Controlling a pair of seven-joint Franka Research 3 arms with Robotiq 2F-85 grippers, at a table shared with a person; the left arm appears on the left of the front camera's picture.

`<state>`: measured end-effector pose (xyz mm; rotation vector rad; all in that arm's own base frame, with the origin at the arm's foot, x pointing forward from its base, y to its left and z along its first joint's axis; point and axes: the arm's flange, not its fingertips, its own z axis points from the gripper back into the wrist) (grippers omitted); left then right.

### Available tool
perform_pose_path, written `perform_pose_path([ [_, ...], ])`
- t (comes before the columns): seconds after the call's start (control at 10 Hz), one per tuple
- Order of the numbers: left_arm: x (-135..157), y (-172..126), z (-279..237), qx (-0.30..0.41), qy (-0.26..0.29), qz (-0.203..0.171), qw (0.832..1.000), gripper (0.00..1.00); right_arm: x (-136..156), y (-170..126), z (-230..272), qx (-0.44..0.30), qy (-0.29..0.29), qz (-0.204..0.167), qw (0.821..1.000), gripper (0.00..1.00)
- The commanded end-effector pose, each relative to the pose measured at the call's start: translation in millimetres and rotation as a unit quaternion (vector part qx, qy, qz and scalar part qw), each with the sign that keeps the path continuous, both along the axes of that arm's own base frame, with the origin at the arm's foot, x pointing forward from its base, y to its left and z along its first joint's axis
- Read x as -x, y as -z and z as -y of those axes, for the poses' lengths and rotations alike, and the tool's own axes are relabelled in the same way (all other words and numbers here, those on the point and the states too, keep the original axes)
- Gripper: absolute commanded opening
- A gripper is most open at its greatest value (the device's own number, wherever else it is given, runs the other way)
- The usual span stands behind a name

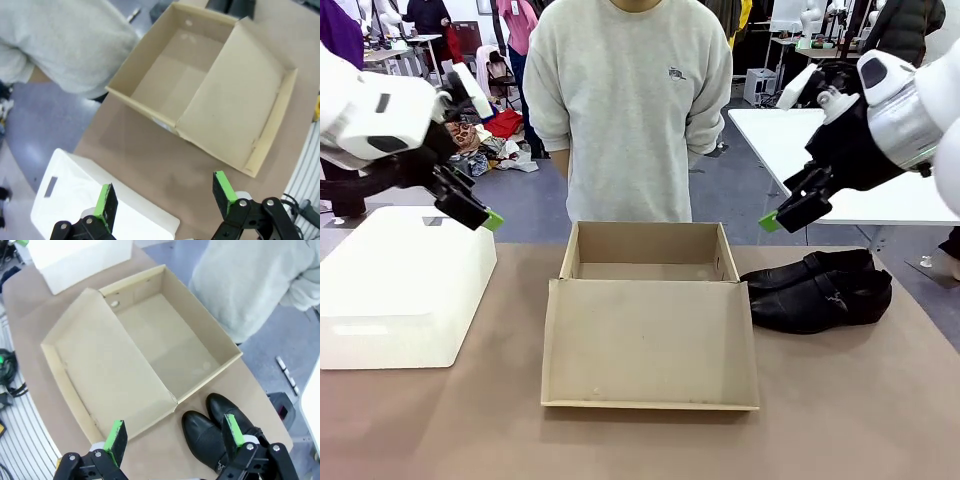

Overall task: Pack the shoes into the box.
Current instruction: Place one shoe of the Shoes into the Shoes Box.

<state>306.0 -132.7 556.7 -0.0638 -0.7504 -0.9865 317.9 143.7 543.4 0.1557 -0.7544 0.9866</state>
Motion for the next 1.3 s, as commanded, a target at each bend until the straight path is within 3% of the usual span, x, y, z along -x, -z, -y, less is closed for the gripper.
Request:
perform_pose_path([
  [0.0, 1, 3, -17, 0.030, 0.060, -0.020, 0.998, 1.00, -10, -9, 12, -0.021, -0.060, -0.013, 0.998, 1.00],
  [0.5, -22, -15, -33, 0.084, 0.115, -0.049, 0.989, 1.00, -18, -18, 20, -0.033, -0.094, -0.004, 0.995, 1.00],
  [1.2, -25, -24, -31, 0.087, 0.149, -0.039, 0.984, 1.00, -25, -18, 24, -0.040, -0.101, -0.006, 0.994, 1.00],
])
